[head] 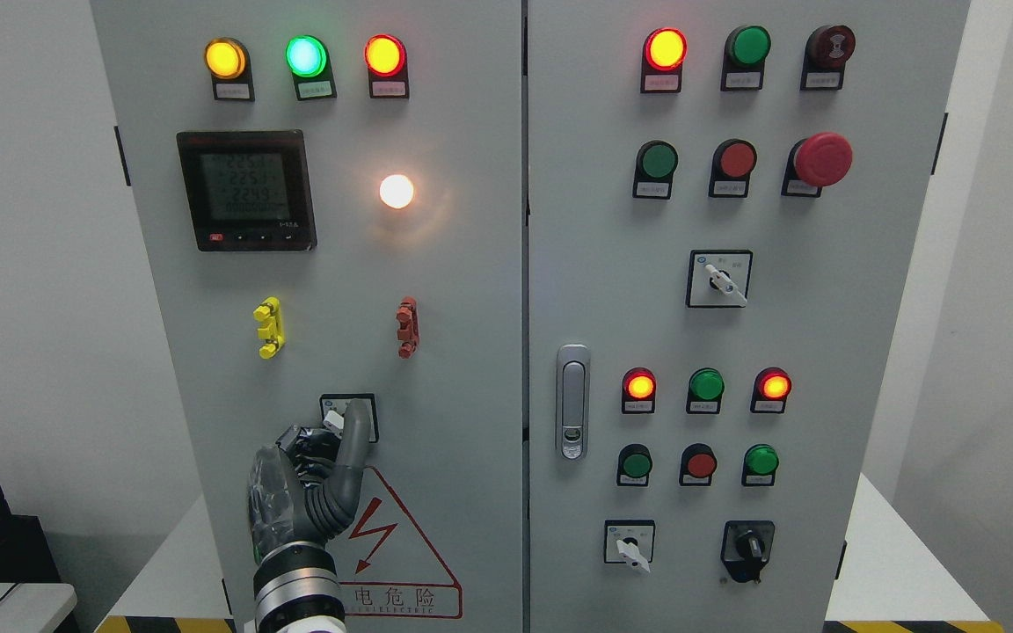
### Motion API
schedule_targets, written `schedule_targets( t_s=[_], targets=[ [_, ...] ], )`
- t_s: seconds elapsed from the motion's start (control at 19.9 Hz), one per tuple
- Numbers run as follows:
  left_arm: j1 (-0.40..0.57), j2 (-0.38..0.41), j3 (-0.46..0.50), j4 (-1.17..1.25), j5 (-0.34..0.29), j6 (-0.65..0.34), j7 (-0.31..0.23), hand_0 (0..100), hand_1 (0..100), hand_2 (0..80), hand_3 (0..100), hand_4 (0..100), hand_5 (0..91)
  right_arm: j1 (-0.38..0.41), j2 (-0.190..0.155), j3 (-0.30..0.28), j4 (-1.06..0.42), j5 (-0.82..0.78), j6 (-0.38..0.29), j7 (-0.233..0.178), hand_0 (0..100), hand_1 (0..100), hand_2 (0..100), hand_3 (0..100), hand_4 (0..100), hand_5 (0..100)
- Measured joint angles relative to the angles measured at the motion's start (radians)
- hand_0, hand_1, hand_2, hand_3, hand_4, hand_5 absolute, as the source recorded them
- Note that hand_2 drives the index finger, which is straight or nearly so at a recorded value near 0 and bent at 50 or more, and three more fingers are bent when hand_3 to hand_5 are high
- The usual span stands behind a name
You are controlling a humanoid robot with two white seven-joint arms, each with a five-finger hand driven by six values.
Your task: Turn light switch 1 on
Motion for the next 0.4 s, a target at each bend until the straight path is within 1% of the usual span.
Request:
schedule_targets(
  t_s=[0.4],
  targets=[
    [0.000, 0.000, 0.000, 0.000, 0.000, 0.000, 0.000, 8, 23, 60.9, 75, 77, 63.6, 0.000, 0.000, 0.000, 0.000, 0.000, 0.000, 0.000, 12, 39, 0, 0, 0, 0]
  ],
)
